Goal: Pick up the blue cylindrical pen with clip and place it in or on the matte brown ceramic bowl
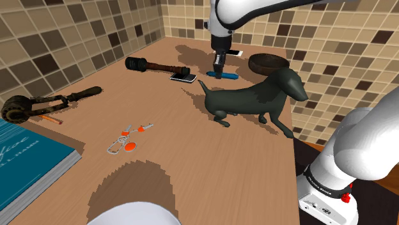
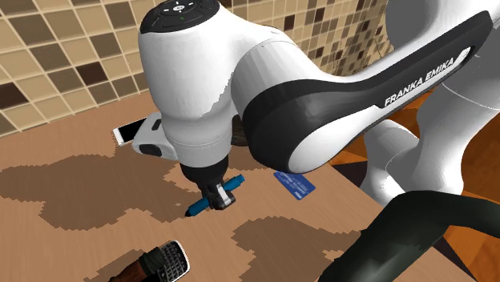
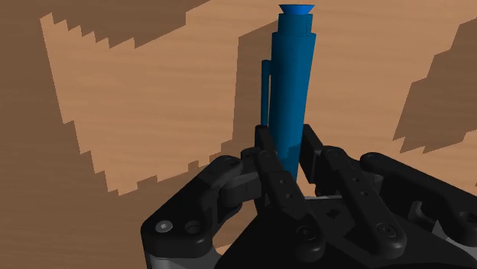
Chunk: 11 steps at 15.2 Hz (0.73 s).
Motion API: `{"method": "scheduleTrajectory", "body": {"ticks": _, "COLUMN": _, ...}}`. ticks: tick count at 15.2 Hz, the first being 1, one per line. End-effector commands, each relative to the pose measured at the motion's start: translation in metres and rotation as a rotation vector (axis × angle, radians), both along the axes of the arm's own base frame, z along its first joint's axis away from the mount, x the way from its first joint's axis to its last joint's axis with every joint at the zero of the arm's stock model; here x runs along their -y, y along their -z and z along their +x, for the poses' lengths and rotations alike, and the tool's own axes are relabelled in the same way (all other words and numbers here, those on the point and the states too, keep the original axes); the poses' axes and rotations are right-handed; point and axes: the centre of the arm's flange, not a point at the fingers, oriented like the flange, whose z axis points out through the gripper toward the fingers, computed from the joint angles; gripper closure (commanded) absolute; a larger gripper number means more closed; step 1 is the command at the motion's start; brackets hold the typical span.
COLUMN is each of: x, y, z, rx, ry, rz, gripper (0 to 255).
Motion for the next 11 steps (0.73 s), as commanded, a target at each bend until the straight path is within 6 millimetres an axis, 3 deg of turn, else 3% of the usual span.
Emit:
{"method": "scheduleTrajectory", "body": {"ticks": 1, "x": 0.001, "y": -0.009, "z": 0.0, "rx": -0.002, "ry": 0.001, "rz": -0.001, "gripper": 255}}
{"method": "scheduleTrajectory", "body": {"ticks": 11, "x": 0.001, "y": -0.061, "z": 0.0, "rx": -0.002, "ry": 0.001, "rz": -0.001, "gripper": 255}}
